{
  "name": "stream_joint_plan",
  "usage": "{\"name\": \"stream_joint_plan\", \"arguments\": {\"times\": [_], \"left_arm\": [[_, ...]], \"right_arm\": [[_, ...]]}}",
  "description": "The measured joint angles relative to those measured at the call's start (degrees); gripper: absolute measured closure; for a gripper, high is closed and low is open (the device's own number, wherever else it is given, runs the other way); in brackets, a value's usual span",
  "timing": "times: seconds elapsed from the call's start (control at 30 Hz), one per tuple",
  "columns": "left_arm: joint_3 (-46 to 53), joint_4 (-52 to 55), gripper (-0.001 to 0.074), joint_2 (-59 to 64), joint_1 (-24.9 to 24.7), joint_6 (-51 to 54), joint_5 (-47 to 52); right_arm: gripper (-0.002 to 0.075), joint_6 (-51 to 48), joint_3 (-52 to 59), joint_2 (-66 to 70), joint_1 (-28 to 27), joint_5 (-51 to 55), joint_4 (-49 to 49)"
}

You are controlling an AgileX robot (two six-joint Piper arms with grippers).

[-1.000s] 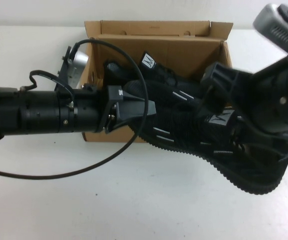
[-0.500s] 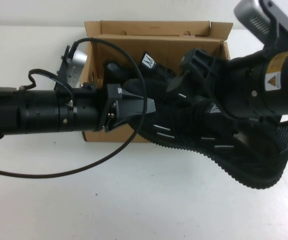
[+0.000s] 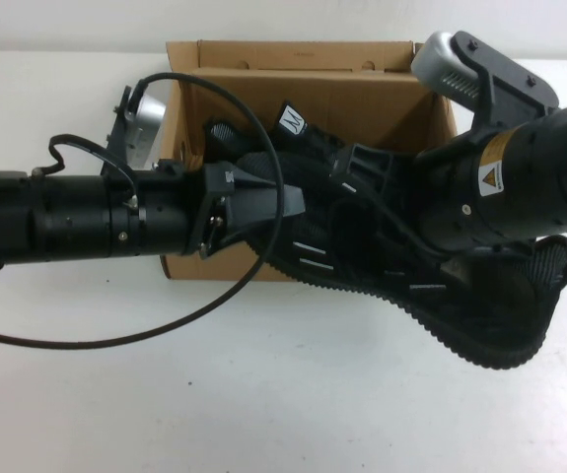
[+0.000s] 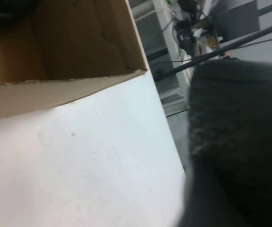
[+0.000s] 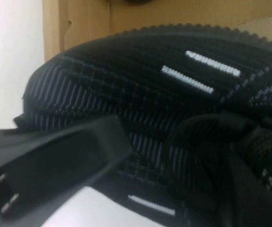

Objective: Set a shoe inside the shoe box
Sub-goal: Place the shoe in the shoe box

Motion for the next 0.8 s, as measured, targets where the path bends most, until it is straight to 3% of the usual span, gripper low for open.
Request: {"name": "stream_joint_plan", "arguments": {"times": [0.13, 0.23, 0.5, 0.8], "left_arm": [[0.0, -0.5, 0.0151, 0.0, 0.0, 0.0, 2.1], [0.0, -0.7, 0.0073, 0.0, 0.0, 0.0, 2.6], [0.0, -1.0, 0.0066, 0.0, 2.2, 3.4, -3.0], [0.0, -1.7, 0.0065, -0.2, 9.4, 5.7, -7.3]], "right_arm": [[0.0719, -0.5, 0.0, 0.0, 0.0, 0.0, 0.7], [0.0720, -0.9, 0.0, 0.0, 0.0, -0.1, 0.7], [0.0721, -1.1, 0.0, -0.7, 0.0, -2.2, 1.2], [0.0721, -1.1, 0.1, -4.9, -0.6, -2.2, 0.6]]}}
